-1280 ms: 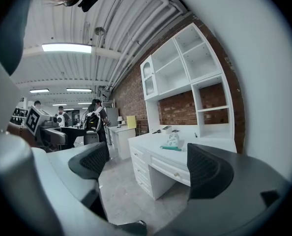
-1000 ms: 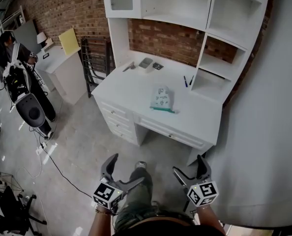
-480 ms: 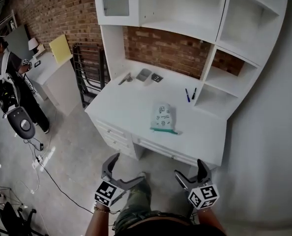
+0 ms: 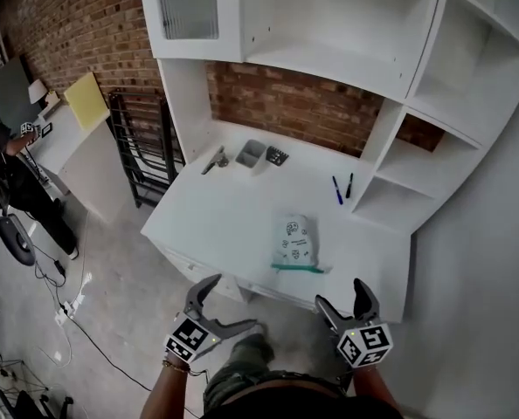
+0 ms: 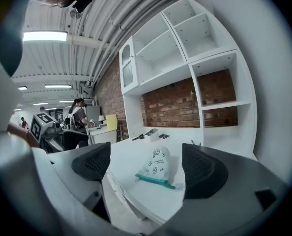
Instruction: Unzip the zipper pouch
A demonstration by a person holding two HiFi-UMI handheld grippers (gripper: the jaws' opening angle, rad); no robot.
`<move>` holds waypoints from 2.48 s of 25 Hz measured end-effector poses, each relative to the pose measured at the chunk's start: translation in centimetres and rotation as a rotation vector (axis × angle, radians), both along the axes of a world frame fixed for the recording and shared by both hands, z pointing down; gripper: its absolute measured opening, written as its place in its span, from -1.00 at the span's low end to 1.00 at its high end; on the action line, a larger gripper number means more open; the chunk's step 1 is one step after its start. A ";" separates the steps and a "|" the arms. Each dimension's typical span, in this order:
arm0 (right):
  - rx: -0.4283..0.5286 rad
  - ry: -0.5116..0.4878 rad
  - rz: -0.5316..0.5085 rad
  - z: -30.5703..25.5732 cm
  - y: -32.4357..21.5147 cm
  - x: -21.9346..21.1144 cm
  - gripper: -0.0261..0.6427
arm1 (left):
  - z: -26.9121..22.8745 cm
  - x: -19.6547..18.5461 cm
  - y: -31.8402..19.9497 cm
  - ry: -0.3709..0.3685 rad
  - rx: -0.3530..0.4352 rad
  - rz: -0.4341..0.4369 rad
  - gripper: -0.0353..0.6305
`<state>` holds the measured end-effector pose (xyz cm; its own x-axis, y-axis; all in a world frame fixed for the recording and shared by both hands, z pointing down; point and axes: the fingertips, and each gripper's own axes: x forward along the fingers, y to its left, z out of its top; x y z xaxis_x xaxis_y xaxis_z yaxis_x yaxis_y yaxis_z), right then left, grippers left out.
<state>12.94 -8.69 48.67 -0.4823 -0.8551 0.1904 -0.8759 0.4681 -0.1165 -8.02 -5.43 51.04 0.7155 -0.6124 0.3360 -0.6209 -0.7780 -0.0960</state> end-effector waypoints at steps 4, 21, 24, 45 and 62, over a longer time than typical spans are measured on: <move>0.004 -0.001 0.037 -0.3 -3.7 -0.6 0.42 | 2.2 0.3 -3.3 -0.110 -0.006 0.164 0.74; -0.006 0.003 0.154 0.9 -11.5 -0.5 0.34 | 11.6 4.8 -13.8 -0.380 -0.011 0.716 0.38; -0.014 0.005 0.185 0.9 -12.1 0.2 0.33 | 13.5 5.8 -14.3 -0.478 0.000 0.840 0.32; -0.035 0.046 0.176 1.3 -16.0 2.6 0.31 | 20.3 7.6 -15.6 -0.843 0.009 1.247 -0.26; -0.058 0.029 0.114 2.2 -16.9 1.2 0.28 | 18.7 8.4 -15.1 -0.624 -0.187 0.991 -0.86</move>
